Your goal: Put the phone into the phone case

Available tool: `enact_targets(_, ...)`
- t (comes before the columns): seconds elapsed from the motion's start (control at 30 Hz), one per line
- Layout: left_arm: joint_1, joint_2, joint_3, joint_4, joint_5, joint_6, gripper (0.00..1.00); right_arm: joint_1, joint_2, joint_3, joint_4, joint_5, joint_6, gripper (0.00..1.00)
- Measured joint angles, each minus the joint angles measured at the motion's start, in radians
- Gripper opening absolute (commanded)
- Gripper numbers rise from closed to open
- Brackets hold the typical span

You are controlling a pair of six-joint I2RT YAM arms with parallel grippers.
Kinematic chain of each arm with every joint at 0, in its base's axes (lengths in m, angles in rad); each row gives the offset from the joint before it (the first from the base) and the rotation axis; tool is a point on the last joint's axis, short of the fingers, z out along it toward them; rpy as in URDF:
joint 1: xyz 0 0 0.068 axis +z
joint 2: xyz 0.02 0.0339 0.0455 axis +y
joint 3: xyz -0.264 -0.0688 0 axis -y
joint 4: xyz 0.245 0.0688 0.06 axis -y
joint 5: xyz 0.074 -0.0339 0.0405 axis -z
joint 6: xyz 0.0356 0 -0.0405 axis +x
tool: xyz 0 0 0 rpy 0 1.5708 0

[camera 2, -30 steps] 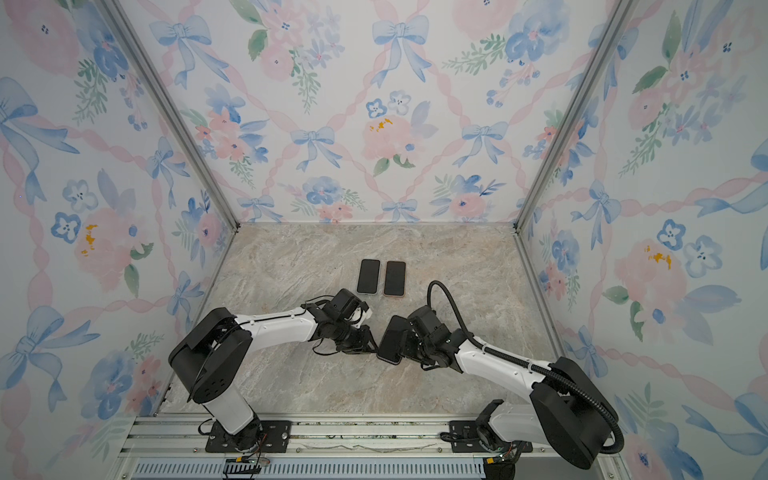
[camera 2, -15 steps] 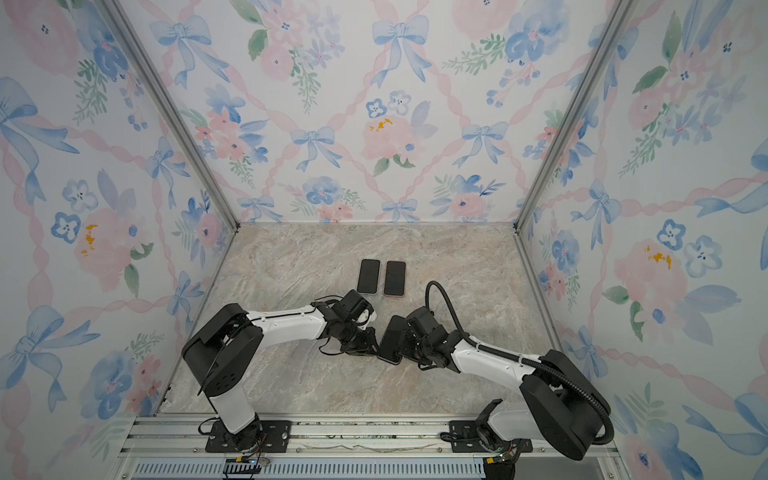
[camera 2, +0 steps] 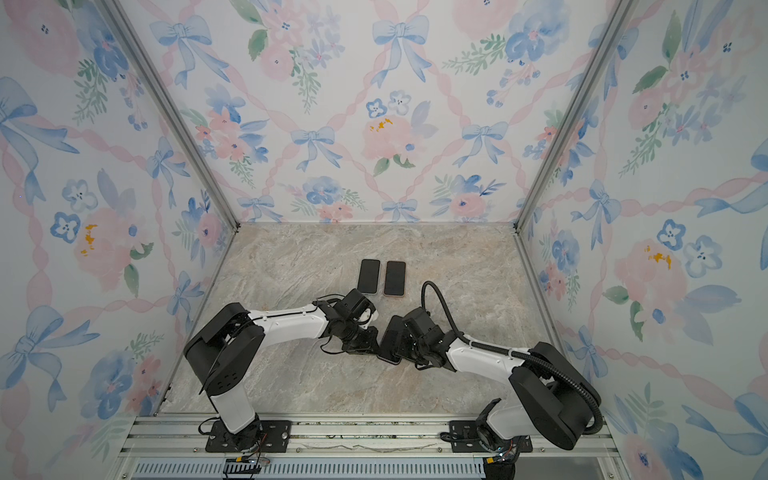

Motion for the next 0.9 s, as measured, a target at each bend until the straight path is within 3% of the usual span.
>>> enact_targets(0.43,0.001,0.011,0.005,-0.004,-0.003,0.002,0.07,0.006,0.013,0.006,0.01,0.01,0.0,0.5)
enact_targets(0.7,-0.009,0.006,0.018,-0.024,-0.045,0.018,0.24,0.015,0.024,0.024,-0.011,0.035,-0.02,0.48)
enact_targets(0.9,-0.007,0.007,0.023,-0.054,-0.083,0.029,0.28,0.021,0.029,0.038,-0.037,0.036,-0.04,0.48)
